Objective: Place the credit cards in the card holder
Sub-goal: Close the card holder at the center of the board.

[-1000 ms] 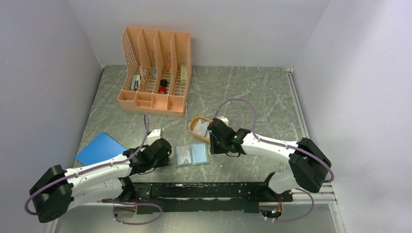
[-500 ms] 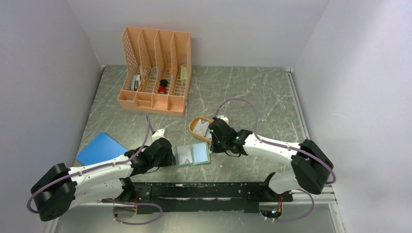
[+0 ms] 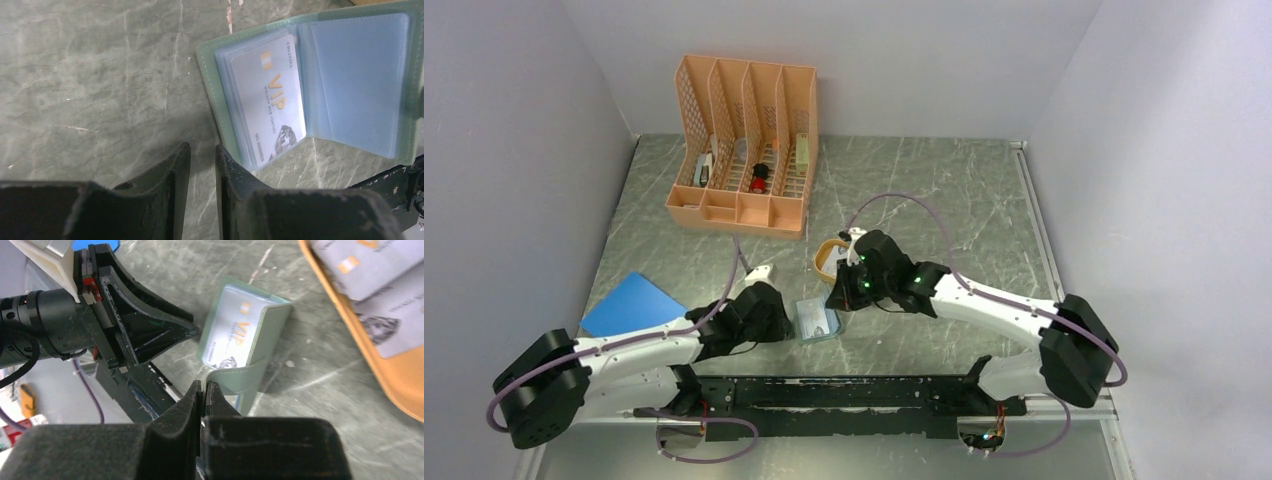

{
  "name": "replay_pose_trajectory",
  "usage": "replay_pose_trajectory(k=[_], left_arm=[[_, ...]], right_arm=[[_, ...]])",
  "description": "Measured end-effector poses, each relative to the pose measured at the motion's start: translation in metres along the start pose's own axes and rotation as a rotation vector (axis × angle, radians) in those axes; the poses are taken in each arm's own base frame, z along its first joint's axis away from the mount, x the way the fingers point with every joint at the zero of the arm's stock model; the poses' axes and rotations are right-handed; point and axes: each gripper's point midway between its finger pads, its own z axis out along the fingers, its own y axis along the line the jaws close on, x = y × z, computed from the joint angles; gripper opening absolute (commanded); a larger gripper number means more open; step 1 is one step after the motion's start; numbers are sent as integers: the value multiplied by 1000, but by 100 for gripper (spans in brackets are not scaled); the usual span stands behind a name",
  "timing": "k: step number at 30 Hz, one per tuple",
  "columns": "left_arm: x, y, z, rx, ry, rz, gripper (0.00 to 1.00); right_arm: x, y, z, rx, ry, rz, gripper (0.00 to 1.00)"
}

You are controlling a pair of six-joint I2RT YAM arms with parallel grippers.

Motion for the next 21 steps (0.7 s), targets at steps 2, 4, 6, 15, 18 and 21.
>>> replay_pose_trajectory(k=[2,4,6,15,18,21], left_arm=[[-2,3,-4,-10,-9,-3,32],[-5,5,-8,-15,-24,-8,32],[-7,7,-11,-23,-37,-13,32],[-8,35,-27,-141,-67,-59,38],[-20,35,-40,-153,-114,-99,43],[-35,30,-53,-144,-169,-137,46]], right_arm=[[4,7,7,-39,21,3,0],[7,15,16,-74,42,3,0],[10,23,25,-103,61,-1,0],[26,51,59,-196,132,-26,0],[37,57,70,-209,171,-41,1],[47,61,80,-219,207,-51,32]])
